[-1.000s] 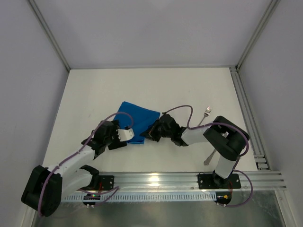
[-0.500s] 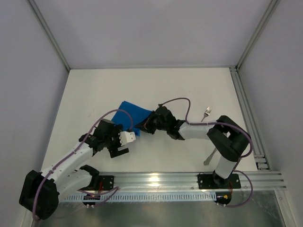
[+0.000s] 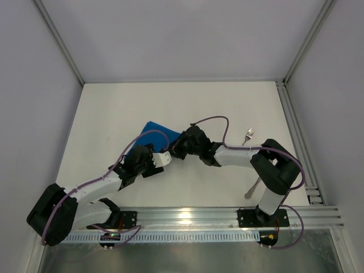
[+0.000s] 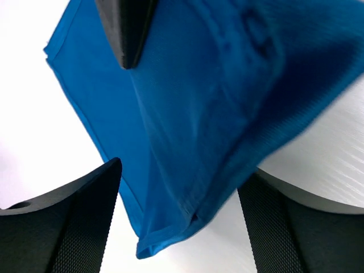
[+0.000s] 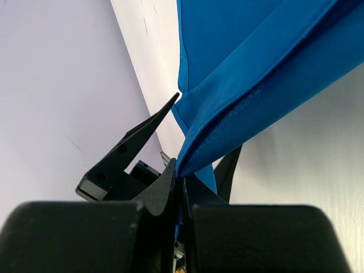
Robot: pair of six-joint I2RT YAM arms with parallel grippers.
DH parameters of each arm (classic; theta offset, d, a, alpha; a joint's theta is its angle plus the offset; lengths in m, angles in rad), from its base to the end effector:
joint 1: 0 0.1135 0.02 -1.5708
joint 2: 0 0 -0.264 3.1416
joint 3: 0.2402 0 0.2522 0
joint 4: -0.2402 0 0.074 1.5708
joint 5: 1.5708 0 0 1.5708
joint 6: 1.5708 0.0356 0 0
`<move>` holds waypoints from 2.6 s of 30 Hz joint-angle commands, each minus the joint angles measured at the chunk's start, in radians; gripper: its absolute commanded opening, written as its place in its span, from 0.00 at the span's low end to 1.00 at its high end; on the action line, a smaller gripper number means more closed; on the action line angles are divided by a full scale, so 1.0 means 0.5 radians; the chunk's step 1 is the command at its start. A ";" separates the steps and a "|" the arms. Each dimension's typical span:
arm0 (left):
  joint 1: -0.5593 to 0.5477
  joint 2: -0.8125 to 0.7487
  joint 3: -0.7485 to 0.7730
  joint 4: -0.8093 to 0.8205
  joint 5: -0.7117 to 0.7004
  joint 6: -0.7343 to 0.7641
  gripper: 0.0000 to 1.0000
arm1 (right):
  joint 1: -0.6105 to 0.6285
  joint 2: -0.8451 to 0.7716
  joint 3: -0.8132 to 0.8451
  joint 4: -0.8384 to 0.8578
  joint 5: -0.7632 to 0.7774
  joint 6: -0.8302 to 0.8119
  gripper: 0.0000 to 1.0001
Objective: Fold the napkin into a case and place the utensils inside
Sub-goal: Pick up the upper triangle-folded napkin from the center of the board, then turn over the upper triangle folded napkin at the center of the board.
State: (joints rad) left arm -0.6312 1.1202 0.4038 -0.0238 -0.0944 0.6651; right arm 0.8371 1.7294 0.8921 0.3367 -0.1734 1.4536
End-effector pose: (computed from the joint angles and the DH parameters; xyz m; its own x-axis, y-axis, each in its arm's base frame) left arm 0.1715 -0.1212 0.1617 -0.1005 0.8345 -0.5417 0.7541 0.4191 0.5057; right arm 0.2405 0.2759 0.1800 -0.8648 0.5017 -0.0203 0.2218 0.4180 0.8810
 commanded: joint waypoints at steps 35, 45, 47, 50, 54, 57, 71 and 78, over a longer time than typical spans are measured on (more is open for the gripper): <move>0.664 -0.022 0.079 -0.208 0.455 0.284 0.00 | -0.045 -0.179 -0.042 -0.041 0.000 -0.198 0.04; 0.579 -0.044 0.484 -0.826 0.606 0.008 0.00 | -0.232 -0.342 0.026 -0.268 -0.181 -0.505 0.04; 0.502 -0.053 0.527 -0.851 0.533 -0.032 0.00 | -0.260 -0.379 0.056 -0.357 -0.205 -0.587 0.04; 0.235 -0.013 0.679 -0.934 0.376 -0.091 0.00 | -0.346 -0.449 0.167 -0.574 -0.273 -0.731 0.04; 0.087 0.155 0.961 -1.102 0.425 -0.332 0.00 | -0.481 -0.581 0.369 -0.979 -0.304 -0.992 0.04; 0.005 0.244 1.146 -1.176 0.447 -0.471 0.00 | -0.619 -0.667 0.492 -1.308 -0.343 -1.225 0.04; -0.621 1.118 2.235 -1.373 0.851 -0.861 0.00 | -1.211 -1.161 0.854 -2.535 -0.037 -1.962 0.04; -0.790 1.526 2.892 -1.395 1.216 -0.995 0.00 | -1.383 -1.339 1.167 -3.025 0.530 -2.125 0.04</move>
State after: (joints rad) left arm -1.0138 1.8397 1.7458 -0.7223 0.3798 0.2359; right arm 0.1616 1.0809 1.3727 -1.0134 -0.0780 0.4736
